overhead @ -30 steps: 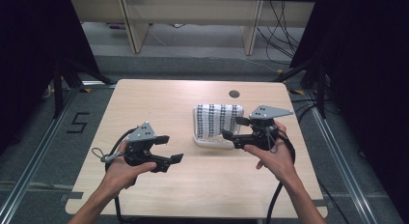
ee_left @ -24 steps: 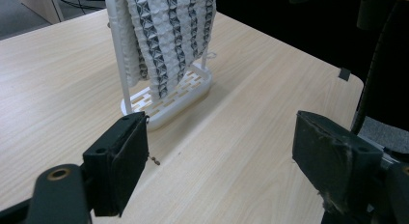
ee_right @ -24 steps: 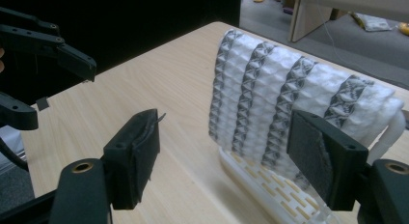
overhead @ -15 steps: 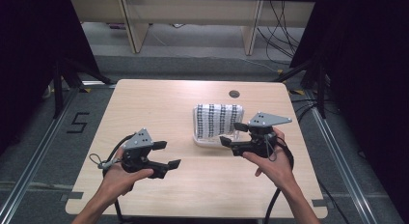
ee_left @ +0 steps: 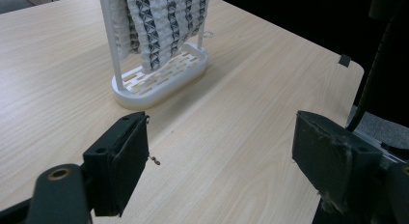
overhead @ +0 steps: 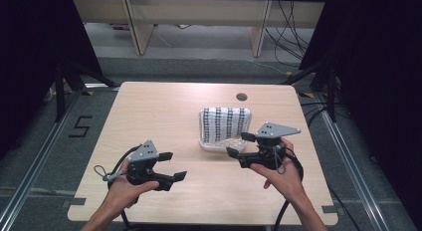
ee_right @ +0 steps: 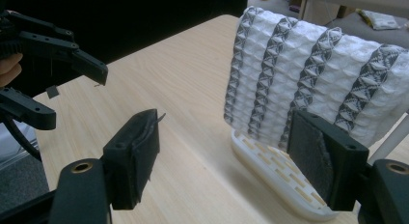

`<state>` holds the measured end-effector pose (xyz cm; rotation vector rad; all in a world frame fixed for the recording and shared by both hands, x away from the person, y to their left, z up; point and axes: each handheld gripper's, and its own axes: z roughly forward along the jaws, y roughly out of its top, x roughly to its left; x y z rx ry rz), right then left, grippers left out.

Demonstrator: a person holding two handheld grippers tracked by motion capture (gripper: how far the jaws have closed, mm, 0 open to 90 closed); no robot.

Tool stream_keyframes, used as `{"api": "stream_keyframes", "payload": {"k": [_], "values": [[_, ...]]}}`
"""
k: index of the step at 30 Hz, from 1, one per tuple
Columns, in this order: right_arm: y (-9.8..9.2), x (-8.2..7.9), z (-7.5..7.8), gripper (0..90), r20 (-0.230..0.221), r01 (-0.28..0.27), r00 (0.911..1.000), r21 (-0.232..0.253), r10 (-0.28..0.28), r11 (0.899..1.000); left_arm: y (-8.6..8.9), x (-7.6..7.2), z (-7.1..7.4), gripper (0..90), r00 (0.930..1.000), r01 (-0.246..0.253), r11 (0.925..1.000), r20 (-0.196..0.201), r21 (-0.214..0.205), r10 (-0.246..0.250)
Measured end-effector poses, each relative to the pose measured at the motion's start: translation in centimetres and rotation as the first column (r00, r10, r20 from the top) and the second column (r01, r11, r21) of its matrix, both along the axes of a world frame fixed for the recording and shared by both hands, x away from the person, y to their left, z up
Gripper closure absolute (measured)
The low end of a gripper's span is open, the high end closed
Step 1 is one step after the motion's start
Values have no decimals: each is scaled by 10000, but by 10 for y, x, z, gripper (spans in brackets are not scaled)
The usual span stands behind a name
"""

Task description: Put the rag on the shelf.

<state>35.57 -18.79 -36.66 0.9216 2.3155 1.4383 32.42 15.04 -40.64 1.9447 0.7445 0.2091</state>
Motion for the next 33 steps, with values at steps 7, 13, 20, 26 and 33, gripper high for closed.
{"api": "stream_keyframes", "payload": {"k": [7,13,20,26,33], "values": [[-1,-4,-6,284,-109,-55,9999,-33,54,10000,1,-2,-4,201,10000,-86,9999,36,108,86],[-1,-7,-8,283,-200,-10,9998,-19,9,10000,-1,-4,-9,201,10000,-69,10000,17,4,69],[-3,-9,-13,231,-64,-100,9999,-84,99,9999,-1,-6,-16,196,9999,19,9997,136,247,-23],[-3,-16,-18,188,-360,164,9992,49,-162,9999,-2,-10,-21,184,9999,98,9992,93,399,-101],[-7,-20,-25,163,-273,51,9996,-61,-53,10000,-2,-10,-28,177,9998,181,9981,70,593,-185]]}}
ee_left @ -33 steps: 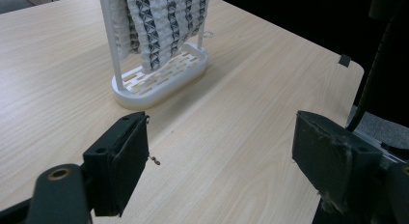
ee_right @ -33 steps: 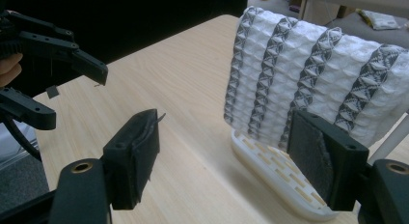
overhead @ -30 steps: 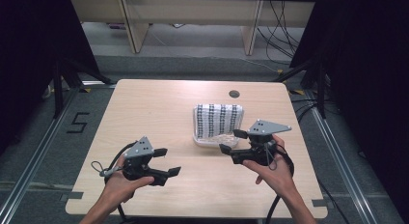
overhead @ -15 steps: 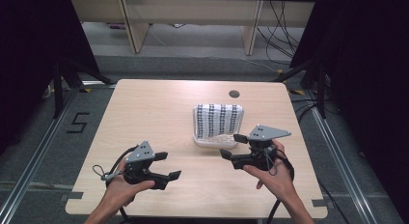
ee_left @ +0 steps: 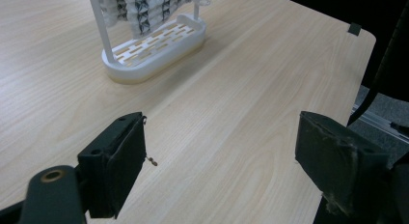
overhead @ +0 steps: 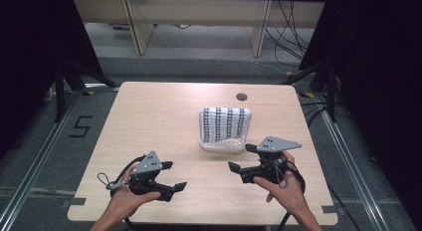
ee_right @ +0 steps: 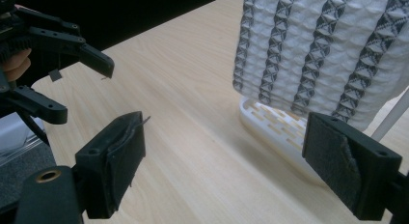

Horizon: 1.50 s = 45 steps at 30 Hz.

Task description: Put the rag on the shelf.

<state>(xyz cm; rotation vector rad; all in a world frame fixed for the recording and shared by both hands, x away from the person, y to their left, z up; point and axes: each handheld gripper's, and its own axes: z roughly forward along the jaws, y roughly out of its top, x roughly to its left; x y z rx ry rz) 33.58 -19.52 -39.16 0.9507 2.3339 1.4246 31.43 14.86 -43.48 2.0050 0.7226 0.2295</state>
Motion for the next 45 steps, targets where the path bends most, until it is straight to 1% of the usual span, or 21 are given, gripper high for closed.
{"api": "stream_keyframes", "payload": {"k": [2,3,5,7,9,10,11,14,17,19,20,23,25,29,34,35,38,40,41,42,45], "values": [[-1,-4,0,163,-210,148,9997,68,-146,9999,0,-1,-2,177,10000,-51,10000,-44,20,51],[-3,-3,-1,163,117,39,9999,-6,-39,10000,0,-1,-3,176,10000,27,10000,-42,-2,-27],[-4,-7,-3,164,-206,172,9996,68,-171,9998,0,-2,-5,176,10000,-30,10000,-47,42,30],[-5,-6,-5,164,3,170,9999,64,-170,9998,0,-3,-7,176,10000,-18,10000,-50,-25,17],[-5,-9,-6,165,-192,144,9997,109,-142,9998,1,-4,-10,176,10000,-58,10000,-72,45,59],[-5,-8,-7,165,-41,16,10000,61,-16,10000,1,-5,-10,176,9999,-47,9999,-155,164,50],[-5,-10,-8,166,-222,145,9997,133,-142,9998,1,-5,-12,176,9999,-92,10000,-122,11,92],[-6,-11,-12,166,-47,49,10000,108,-49,9999,2,-7,-14,176,9997,-32,10000,-234,34,33],[-6,-14,-14,166,-247,110,9996,57,-109,9999,3,-9,-16,176,9998,-65,9999,-198,-86,64],[-6,-13,-17,167,-70,-2,10000,117,2,9999,4,-10,-17,176,9998,-91,9999,-173,-57,90],[-6,-16,-16,166,-409,77,9991,145,-71,9999,4,-11,-18,176,9998,-119,9999,-137,-5,118],[-6,-16,-19,167,-233,-50,9997,155,54,9999,4,-12,-19,176,9997,-62,10000,-221,35,62],[-6,-19,-20,166,-495,184,9986,191,-175,9996,3,-14,-19,176,9998,-102,9999,-151,58,103],[-7,-19,-26,167,-249,-41,9997,155,45,9999,3,-16,-23,176,9998,38,10000,-197,1,-38],[-7,-24,-34,167,-583,1,9983,196,10,9998,2,-21,-30,176,9996,-101,9999,-248,18,102],[-7,-26,-36,168,-839,69,9965,224,-50,9997,3,-21,-31,176,9996,-75,9999,-260,126,78],[-9,-26,-40,169,-713,-32,9975,113,40,9999,4,-22,-34,176,9994,-128,9997,-332,211,135],[-9,-29,-42,169,-960,174,9952,92,-164,9998,6,-22,-37,176,9996,-100,9997,-262,242,107],[-10,-27,-45,170,-608,-33,9981,20,35,10000,6,-23,-38,176,9995,-162,9996,-284,237,168],[-10,-29,-45,170,-863,74,9962,-8,-75,10000,6,-24,-39,176,9995,-201,9996,-237,220,207],[-11,-30,-50,170,-605,-37,9982,-193,25,9998,7,-27,-43,176,9995,-249,9990,-166,381,256]]}}
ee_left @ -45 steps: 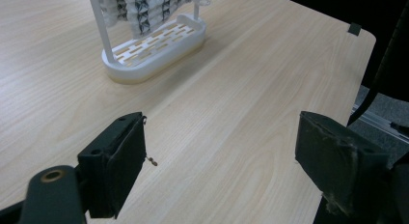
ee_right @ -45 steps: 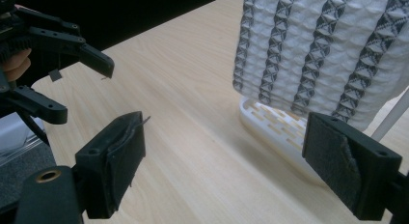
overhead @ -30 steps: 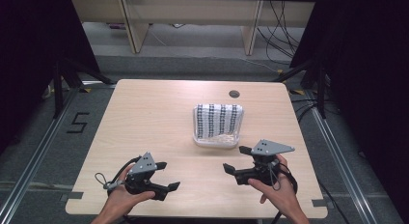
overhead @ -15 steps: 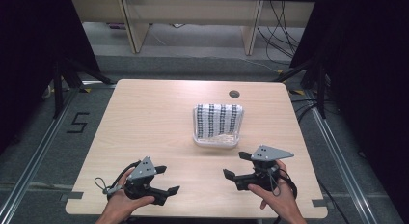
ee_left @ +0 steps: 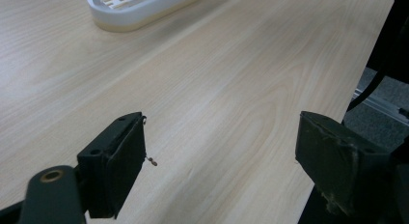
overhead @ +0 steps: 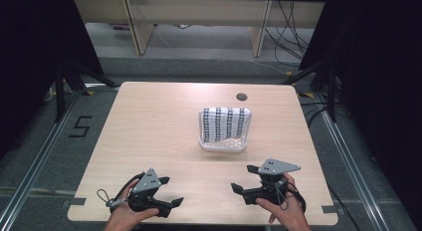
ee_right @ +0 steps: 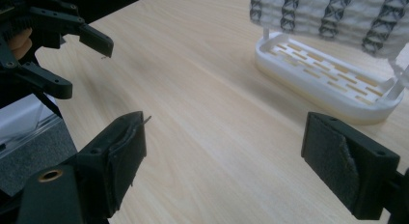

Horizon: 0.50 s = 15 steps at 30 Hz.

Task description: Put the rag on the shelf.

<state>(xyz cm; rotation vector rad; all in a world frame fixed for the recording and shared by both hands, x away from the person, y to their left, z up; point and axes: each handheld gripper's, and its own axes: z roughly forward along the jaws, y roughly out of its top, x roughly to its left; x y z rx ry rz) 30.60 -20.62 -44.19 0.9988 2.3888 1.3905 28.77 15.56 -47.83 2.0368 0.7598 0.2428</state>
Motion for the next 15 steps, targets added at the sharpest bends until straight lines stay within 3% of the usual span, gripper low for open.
{"api": "stream_keyframes", "payload": {"k": [1,4,5,7,10,12,13,14,15], "values": [[1,-2,-2,171,-170,0,9999,82,1,10000,0,-1,-1,176,10000,-9,10000,-75,-15,9],[3,-6,-7,171,-60,166,9998,-502,-169,9986,3,-4,-3,176,10000,-21,9998,-3,195,21],[2,-5,-8,171,99,-12,9999,-721,19,9974,4,-5,-5,176,10000,-74,9997,17,239,74],[4,-8,-12,172,-68,-63,10000,-656,59,9978,5,-6,-7,175,10000,-83,9996,15,287,83],[5,-9,-17,172,-26,-223,9998,-934,221,9954,8,-8,-9,175,10000,-27,9989,-36,470,29],[6,-11,-22,172,-205,-376,9992,-998,357,9943,7,-11,-10,174,9999,-100,9993,-24,372,101],[6,-11,-22,172,-205,-376,9992,-998,357,9943,6,-12,-11,174,9999,-115,9994,20,315,115],[6,-13,-23,172,-213,-249,9995,-1057,228,9941,8,-12,-11,174,9999,-76,9983,100,574,70],[5,-13,-25,172,-185,-276,9995,-1082,258,9937,7,-14,-11,175,9999,-122,9987,66,485,119]]}}
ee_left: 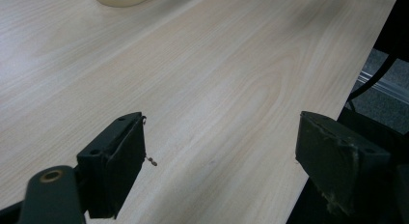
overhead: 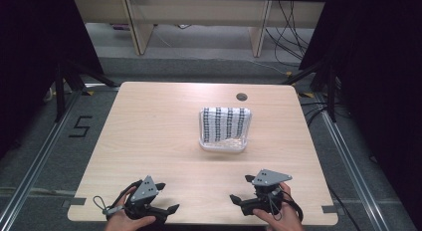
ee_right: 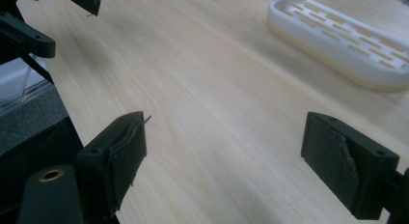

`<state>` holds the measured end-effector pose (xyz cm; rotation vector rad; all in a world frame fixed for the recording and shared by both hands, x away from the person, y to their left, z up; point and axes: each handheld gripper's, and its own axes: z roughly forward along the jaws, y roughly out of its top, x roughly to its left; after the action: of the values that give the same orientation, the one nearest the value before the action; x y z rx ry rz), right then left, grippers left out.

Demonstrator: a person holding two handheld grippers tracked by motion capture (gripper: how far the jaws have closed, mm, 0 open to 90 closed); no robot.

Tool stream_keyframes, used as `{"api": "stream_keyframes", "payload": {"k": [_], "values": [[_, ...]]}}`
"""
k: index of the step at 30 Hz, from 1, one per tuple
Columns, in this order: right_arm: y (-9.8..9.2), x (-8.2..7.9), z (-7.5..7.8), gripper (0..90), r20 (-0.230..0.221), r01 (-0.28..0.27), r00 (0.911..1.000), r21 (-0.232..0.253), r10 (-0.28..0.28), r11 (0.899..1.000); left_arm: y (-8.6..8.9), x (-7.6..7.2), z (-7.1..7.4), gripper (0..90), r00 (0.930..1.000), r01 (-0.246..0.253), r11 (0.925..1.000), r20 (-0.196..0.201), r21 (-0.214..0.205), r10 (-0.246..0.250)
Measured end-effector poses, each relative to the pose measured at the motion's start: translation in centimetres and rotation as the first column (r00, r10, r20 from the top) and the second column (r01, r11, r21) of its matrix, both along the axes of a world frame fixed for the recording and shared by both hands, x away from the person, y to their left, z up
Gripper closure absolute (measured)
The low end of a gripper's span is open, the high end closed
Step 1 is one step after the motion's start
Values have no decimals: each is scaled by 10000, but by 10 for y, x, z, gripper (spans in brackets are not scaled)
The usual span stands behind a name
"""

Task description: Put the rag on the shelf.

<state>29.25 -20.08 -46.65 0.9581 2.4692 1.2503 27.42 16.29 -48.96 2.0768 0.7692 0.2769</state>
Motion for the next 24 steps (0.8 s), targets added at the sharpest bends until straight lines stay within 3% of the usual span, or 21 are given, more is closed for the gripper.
{"api": "stream_keyframes", "payload": {"k": [2,3,5,7,9,13,15,17,18,19,20,21,24], "values": [[-1,-1,-3,173,-204,-90,9998,-2,90,10000,0,-3,-1,174,9999,-156,9999,-69,-22,156],[-3,-3,-6,174,-269,176,9995,-106,-179,9998,4,-2,-1,174,9999,127,9991,45,409,-129],[-6,-4,-9,174,-301,245,9992,-216,-252,9995,2,-5,-4,174,10000,-37,10000,-67,53,37],[-7,-5,-11,176,-250,311,9992,-198,-316,9993,2,-7,-8,174,9992,-329,9995,-228,-1,329],[-10,-8,-14,178,-230,459,9987,-270,-465,9986,3,-8,-9,175,9998,-211,9984,-50,524,214],[-13,-15,-18,179,-205,450,9987,-353,-457,9984,1,-12,-11,175,9998,-196,9991,51,389,195],[-13,-16,-18,179,-124,422,9990,-383,-427,9984,1,-12,-11,175,9997,-196,9982,130,573,189],[-13,-18,-18,179,-235,438,9987,-348,-447,9984,0,-12,-12,175,9994,-355,9989,33,299,354],[-13,-18,-19,178,-83,385,9992,-382,-388,9985,-1,-11,-12,175,9992,-389,9989,62,266,388],[-12,-18,-20,178,-207,370,9991,-447,-380,9983,2,-9,-11,175,9996,-262,9978,82,604,258],[-12,-18,-20,178,-207,370,9991,-447,-380,9983,2,-9,-11,175,9996,-262,9978,82,604,258],[-11,-17,-21,179,-262,253,9993,-455,-266,9986,1,-9,-12,175,9995,-269,9991,148,338,264],[-12,-17,-21,178,-255,201,9994,-479,-214,9987,4,-8,-11,175,9994,-351,9981,83,508,347]]}}
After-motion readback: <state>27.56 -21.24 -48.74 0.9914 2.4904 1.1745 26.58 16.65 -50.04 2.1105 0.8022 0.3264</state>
